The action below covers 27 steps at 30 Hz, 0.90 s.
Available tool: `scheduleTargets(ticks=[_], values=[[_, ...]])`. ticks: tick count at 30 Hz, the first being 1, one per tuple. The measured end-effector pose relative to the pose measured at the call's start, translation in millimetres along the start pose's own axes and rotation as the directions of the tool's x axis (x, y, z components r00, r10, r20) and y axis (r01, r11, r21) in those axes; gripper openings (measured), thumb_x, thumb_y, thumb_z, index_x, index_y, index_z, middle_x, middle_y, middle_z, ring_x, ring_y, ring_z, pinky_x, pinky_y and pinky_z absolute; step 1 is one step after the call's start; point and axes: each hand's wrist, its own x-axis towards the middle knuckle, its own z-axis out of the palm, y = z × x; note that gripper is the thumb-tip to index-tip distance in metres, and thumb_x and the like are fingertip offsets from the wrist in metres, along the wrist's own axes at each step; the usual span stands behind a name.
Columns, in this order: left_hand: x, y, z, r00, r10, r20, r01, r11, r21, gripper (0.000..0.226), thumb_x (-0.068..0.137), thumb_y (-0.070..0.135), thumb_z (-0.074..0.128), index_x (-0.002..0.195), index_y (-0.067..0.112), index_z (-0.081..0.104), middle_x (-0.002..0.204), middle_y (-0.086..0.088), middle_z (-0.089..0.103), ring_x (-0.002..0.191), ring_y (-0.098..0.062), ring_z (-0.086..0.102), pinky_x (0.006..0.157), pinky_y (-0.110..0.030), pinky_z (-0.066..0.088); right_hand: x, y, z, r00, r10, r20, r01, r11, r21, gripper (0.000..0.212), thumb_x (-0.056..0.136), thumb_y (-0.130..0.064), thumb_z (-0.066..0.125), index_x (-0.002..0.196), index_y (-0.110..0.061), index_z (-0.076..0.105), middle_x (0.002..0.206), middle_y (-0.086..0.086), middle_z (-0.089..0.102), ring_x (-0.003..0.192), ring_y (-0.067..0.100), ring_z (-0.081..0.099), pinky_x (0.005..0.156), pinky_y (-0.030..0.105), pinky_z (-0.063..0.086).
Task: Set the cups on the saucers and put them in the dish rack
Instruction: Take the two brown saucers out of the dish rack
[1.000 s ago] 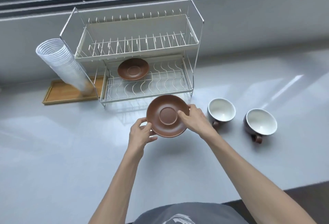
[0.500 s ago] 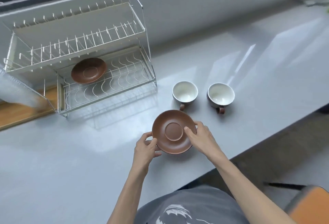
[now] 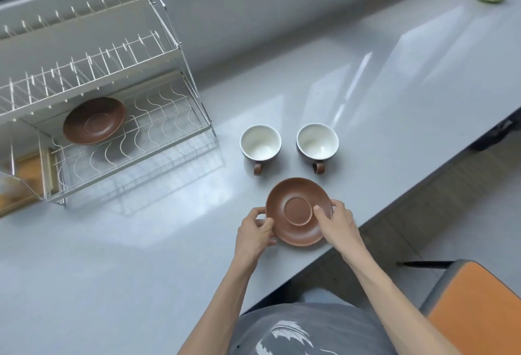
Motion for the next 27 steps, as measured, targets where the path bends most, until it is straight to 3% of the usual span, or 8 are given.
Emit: scheduleTargets(ticks=[17,23,27], values=[[11,-2,3,1.0,-0.017,0.017,0.016,0.998,0.065,0.035,0.094,0.02,0.053,0.127,0.018,0.064,0.087,-0.01,0.075,0.079,-0.025,0.075,0.065,-0.025,0.06,6,1,-1,1.0,0.026,-0.011,-0.027,0.999,-0.021,0.064,0.095,-0.049,0.049,0.146,-0.012,0.039,0.136,0.016,0.05,0.12,0.033,0.055,0.099,0.042,0.045],[11,-2,1,1.0,-0.004,0.026,0.001,0.991,0.136,0.038,0.095,0.02,0.05,0.13,0.021,0.063,0.089,-0.005,0.075,0.076,-0.022,0.075,0.075,-0.034,0.063,3,1,1,1.0,0.01,-0.016,-0.011,0.999,-0.047,0.064,0.096,-0.048,0.049,0.149,-0.015,0.036,0.14,0.017,0.046,0.124,0.034,0.052,0.099,0.042,0.044],[10,2,-4,0.998,0.03,0.046,-0.041,0.969,0.243,0.037,0.094,0.027,0.049,0.129,0.022,0.061,0.085,0.003,0.075,0.079,-0.024,0.075,0.083,-0.044,0.06,-5,-5,4,0.998,-0.031,-0.057,0.021,0.985,-0.173,0.067,0.098,-0.048,0.047,0.154,-0.014,0.028,0.147,0.018,0.039,0.13,0.036,0.047,0.099,0.043,0.041]])
